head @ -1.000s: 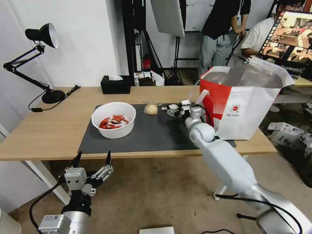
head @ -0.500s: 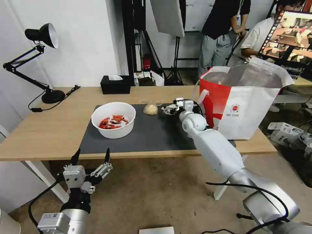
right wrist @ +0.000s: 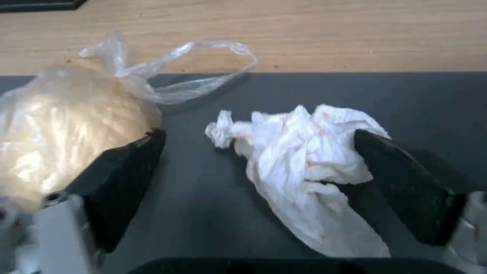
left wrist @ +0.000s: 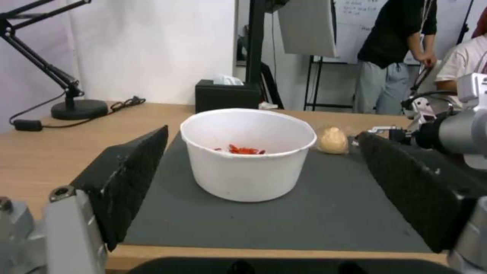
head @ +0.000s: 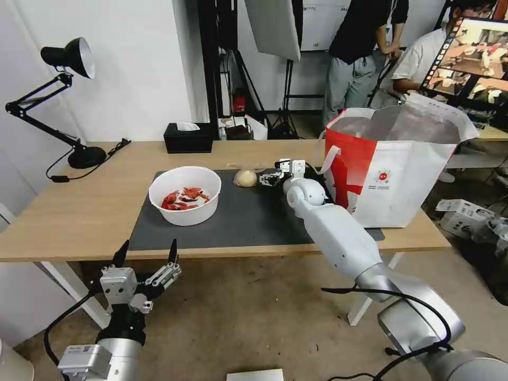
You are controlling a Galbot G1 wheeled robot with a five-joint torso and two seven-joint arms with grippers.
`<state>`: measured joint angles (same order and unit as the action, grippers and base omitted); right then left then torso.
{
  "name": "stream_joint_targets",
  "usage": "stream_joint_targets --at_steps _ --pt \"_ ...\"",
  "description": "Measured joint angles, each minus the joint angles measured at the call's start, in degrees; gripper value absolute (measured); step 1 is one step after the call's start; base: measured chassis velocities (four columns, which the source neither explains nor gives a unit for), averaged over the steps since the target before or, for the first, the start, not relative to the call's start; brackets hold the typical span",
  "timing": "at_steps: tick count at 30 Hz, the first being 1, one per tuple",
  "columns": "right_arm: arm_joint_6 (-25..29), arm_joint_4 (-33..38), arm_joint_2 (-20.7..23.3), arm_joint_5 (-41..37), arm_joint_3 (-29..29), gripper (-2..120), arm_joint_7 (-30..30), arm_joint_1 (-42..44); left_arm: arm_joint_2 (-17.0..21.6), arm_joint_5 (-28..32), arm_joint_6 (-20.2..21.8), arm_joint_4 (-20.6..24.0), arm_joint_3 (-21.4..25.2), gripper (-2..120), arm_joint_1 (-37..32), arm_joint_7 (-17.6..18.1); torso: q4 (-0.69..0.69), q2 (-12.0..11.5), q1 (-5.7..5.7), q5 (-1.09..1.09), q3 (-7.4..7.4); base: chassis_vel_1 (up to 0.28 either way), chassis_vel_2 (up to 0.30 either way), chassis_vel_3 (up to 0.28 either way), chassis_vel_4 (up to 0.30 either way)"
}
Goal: Pick up the trash from the table and place it into the takeout bag.
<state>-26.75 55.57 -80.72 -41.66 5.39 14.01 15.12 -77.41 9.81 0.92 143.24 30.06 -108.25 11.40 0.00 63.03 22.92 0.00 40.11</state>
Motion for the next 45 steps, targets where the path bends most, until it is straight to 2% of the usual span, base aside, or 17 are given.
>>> stream_joint_targets --at_steps 3,4,10,11,13,14,16,18,20,22,24,25,26,33,34,44,45 --pt "-0.34 -0.46 -0.16 0.18 -0.03 80 0.38 -0.09 0.11 0.22 -0.01 0.00 0.05 100 0.13 0.01 0.00 0.00 0.00 0.00 0.00 0.000 0.000 0.000 0.000" --pt "-0.34 -0.46 -0.16 0.18 -0.03 80 0.38 -0.09 0.11 0.22 -0.01 0.00 0.05 100 0.13 0.01 0.00 0.00 0.00 0.00 0.00 0.000 0.000 0.000 0.000" --pt "-0.57 -0.39 -0.16 0.49 0.05 60 0.76 -0.02 0.46 0.76 -0.02 0.00 0.34 100 0.73 0.04 0.00 0.00 0.00 0.00 0.00 0.000 0.000 0.000 0.000" --pt "-0.59 -0.34 -0.11 0.50 0.04 51 0.84 0.00 0.50 0.88 -0.02 0.00 0.40 100 0.82 0.05 0.00 0.00 0.00 0.00 0.00 0.000 0.000 0.000 0.000" --pt "-0.61 -0.30 0.00 0.50 0.04 47 0.90 0.01 0.51 0.98 -0.02 0.00 0.44 100 0.88 0.06 0.00 0.00 0.00 0.00 0.00 0.000 0.000 0.000 0.000" --pt "-0.66 -0.27 0.18 0.52 0.03 41 0.92 0.01 0.54 1.07 -0.02 0.00 0.48 100 0.94 0.07 0.00 0.00 0.00 0.00 0.00 0.000 0.000 0.000 0.000" --pt "-0.68 -0.27 0.31 0.53 0.02 39 0.93 0.01 0.56 1.12 -0.02 0.00 0.50 100 0.97 0.08 0.00 0.00 0.00 0.00 0.00 0.000 0.000 0.000 0.000" --pt "-0.70 -0.29 0.50 0.54 -0.01 27 0.94 0.01 0.60 1.15 -0.02 0.00 0.51 100 1.04 0.08 0.00 0.00 0.00 0.00 0.00 0.000 0.000 0.000 0.000" --pt "-0.70 -0.30 0.53 0.55 -0.04 25 0.94 0.01 0.61 1.15 -0.02 0.00 0.52 100 1.05 0.08 0.00 0.00 0.00 0.00 0.00 0.000 0.000 0.000 0.000" --pt "-0.70 -0.30 0.68 0.56 -0.22 12 1.02 0.08 0.67 1.15 -0.02 -0.01 0.51 100 1.11 0.09 0.00 0.00 0.00 0.00 0.00 0.000 0.000 0.000 0.000" --pt "-0.70 -0.28 0.71 0.57 -0.23 11 1.05 0.11 0.67 1.15 -0.02 -0.01 0.51 100 1.12 0.08 0.00 0.00 0.00 0.00 0.00 0.000 0.000 0.000 0.000" --pt "-0.69 -0.08 0.84 0.57 -0.26 3 1.23 0.31 0.68 1.15 -0.02 -0.02 0.50 100 1.14 0.09 0.00 0.00 0.00 0.01 0.00 0.000 0.000 0.000 0.000" --pt "-0.65 0.12 0.93 0.57 -0.27 0 1.31 0.41 0.69 1.15 -0.03 -0.03 0.50 100 1.14 0.09 0.00 0.00 0.00 0.01 0.00 0.000 0.000 0.000 0.000" --pt "-0.25 1.40 1.19 0.53 -0.27 0 1.90 0.90 0.72 1.15 -0.11 -0.08 0.53 100 1.15 0.11 0.00 0.00 0.00 0.01 0.00 0.000 0.000 0.000 0.000" --pt "0.70 3.87 1.69 0.40 0.24 0 2.31 1.08 0.75 1.15 -0.16 -0.08 0.60 100 1.16 0.13 0.00 0.00 0.00 0.01 0.00 0.000 0.000 0.000 0.000" --pt "1.76 9.87 3.15 -1.30 1.74 0 2.48 0.65 0.73 1.15 -0.27 -0.08 0.66 100 1.16 0.15 0.00 0.00 0.00 0.01 0.00 0.000 0.000 0.000 0.000" --pt "1.82 13.17 4.07 -2.94 2.59 0 2.74 0.02 0.74 1.15 -0.29 -0.08 0.73 100 1.16 0.16 0.00 0.00 0.00 0.00 0.00 0.000 0.000 0.000 0.000"
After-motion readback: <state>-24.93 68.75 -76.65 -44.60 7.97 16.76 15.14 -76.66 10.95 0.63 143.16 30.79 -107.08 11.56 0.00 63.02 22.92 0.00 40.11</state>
